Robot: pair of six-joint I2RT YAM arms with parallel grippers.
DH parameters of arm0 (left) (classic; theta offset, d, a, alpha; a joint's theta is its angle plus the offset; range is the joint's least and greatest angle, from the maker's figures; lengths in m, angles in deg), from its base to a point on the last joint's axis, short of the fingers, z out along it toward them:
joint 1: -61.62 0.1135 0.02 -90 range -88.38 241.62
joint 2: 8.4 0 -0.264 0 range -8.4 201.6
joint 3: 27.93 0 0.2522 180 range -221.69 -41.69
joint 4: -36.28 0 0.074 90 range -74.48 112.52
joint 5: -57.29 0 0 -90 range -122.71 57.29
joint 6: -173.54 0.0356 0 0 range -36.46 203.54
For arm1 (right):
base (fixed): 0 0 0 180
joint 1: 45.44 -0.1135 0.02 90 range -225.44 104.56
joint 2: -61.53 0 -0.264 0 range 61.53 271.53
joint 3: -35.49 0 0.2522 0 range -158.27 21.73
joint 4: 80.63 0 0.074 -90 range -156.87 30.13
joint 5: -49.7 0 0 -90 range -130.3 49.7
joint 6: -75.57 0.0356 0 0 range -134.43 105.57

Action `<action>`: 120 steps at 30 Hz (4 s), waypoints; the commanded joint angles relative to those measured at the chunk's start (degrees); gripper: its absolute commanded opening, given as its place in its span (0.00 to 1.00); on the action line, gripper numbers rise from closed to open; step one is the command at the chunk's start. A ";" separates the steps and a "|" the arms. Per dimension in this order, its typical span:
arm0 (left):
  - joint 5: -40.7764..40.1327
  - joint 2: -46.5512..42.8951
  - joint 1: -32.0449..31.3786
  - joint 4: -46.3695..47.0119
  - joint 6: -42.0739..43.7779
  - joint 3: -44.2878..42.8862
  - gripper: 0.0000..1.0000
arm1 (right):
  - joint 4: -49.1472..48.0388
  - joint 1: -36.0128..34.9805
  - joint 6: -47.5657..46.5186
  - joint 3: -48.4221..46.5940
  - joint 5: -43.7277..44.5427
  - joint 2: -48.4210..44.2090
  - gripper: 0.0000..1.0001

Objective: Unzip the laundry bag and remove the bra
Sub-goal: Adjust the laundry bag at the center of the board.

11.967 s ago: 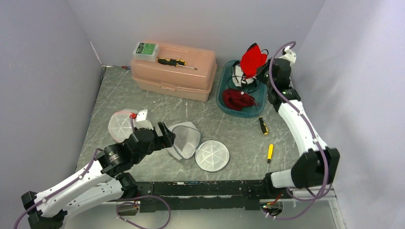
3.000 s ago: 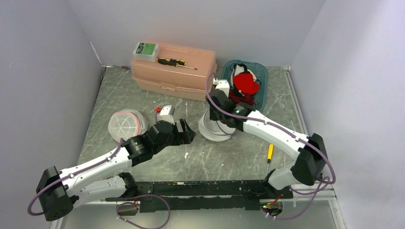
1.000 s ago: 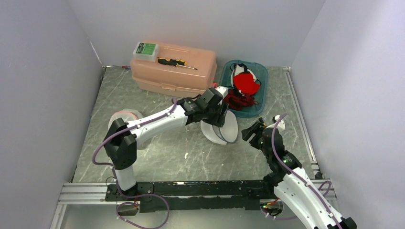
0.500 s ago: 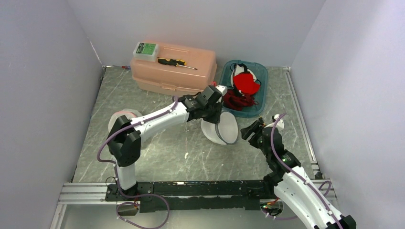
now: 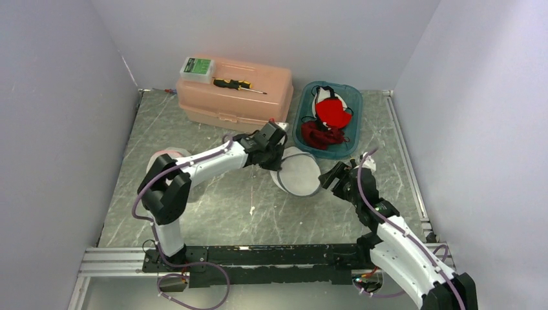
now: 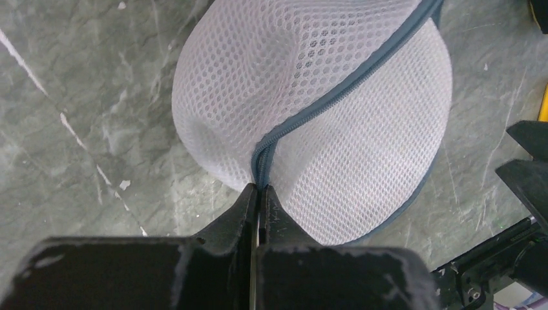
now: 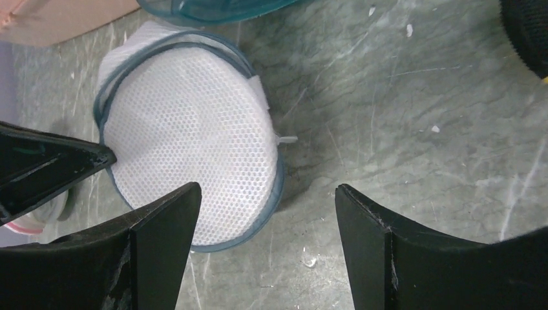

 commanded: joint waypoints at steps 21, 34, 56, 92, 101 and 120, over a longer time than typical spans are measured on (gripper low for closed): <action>10.96 -13.04 11.90 20.88 -12.52 22.29 0.03 | -43.30 2.88 4.54 6.93 -24.34 20.93 0.77; 11.64 -14.86 12.35 20.44 -14.52 25.34 0.03 | -47.74 2.73 4.16 -0.90 -30.53 36.12 0.24; 1.52 -37.89 -3.48 11.14 -22.26 41.91 0.03 | 0.47 -6.41 -9.39 -2.56 -28.19 16.18 0.00; -10.78 -17.47 -2.81 -0.19 -4.43 20.54 0.29 | -12.45 -8.72 -4.14 -2.72 -30.72 18.82 0.00; -1.19 -20.33 -1.18 1.38 -6.84 22.49 0.03 | -5.86 -8.50 -8.33 -4.98 -35.22 14.26 0.00; 28.77 -25.50 6.79 16.08 -19.91 35.00 0.03 | -27.26 -1.52 6.68 2.62 -51.61 4.15 0.00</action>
